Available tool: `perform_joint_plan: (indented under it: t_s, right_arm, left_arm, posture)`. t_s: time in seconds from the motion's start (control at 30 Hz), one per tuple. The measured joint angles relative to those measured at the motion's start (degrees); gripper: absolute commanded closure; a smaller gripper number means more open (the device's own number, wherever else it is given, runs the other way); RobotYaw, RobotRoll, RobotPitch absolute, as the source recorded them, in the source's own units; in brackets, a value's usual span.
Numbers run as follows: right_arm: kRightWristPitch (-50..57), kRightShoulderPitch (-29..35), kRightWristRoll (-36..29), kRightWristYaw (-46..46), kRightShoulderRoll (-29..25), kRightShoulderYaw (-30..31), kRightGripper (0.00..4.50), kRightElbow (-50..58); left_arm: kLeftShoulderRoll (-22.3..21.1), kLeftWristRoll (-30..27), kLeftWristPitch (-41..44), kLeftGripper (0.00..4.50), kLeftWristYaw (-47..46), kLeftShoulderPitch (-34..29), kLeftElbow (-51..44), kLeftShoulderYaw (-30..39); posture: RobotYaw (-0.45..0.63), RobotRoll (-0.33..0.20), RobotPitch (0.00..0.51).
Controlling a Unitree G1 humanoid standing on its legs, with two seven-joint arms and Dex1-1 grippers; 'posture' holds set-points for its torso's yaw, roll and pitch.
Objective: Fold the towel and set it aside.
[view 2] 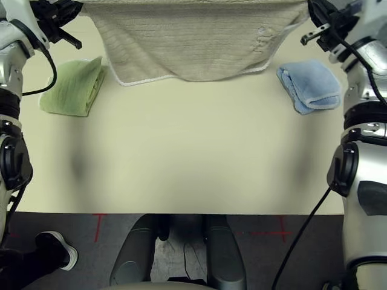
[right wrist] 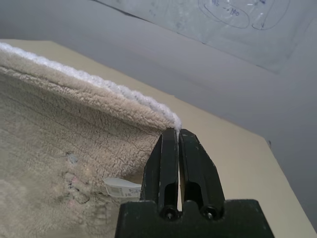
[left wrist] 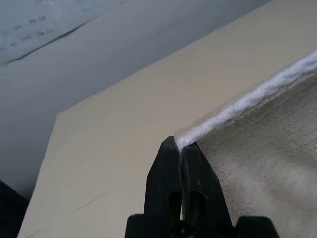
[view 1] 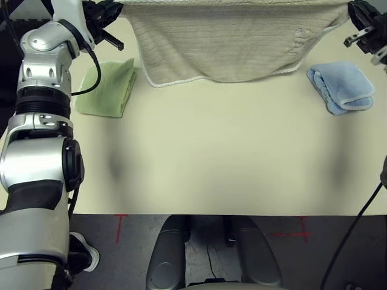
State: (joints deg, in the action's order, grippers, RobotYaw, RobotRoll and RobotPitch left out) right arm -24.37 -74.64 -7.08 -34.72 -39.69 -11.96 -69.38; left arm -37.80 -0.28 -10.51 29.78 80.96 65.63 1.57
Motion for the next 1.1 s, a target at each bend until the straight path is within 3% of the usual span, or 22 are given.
perform_joint_plan:
  t_s: [0.2, 0.37, 0.6, 0.73, 1.1]
  right_arm:
    - [-1.5, -3.31, 0.04, 3.61, 1.07, -0.19, 4.5, -1.36]
    - [-1.89, -3.0, -0.09, 3.84, 1.06, -0.37, 4.5, -1.56]
    - [0.39, 2.76, -3.74, -6.95, 1.02, -2.92, 4.5, -1.42]
    - [4.21, 5.77, -5.06, -15.77, -0.94, -3.21, 4.5, -0.67]
    - [12.23, 8.07, -5.13, -30.08, -4.95, -2.44, 4.5, -0.17]
  left_arm:
    - [0.15, 0.61, -7.97, 4.44, -6.69, 4.76, 3.46, 0.71]
    - [0.15, 0.24, -10.13, 4.44, -4.72, 4.48, 4.71, 1.55]
    - [-1.92, -0.76, -4.3, 4.44, 9.84, -1.61, 3.7, 2.25]
    - [-5.58, -0.92, 3.44, 4.44, 23.25, -5.97, -1.69, 1.01]
    - [-12.19, -1.68, 17.36, 4.44, 43.69, -11.86, -12.96, -2.79]
  posture:
    - [-0.04, 0.0, 0.325]
    - [-0.04, 0.0, 0.33]
    - [-0.02, 0.0, 0.336]
    - [-0.02, 0.0, 0.335]
    - [-0.02, 0.0, 0.33]
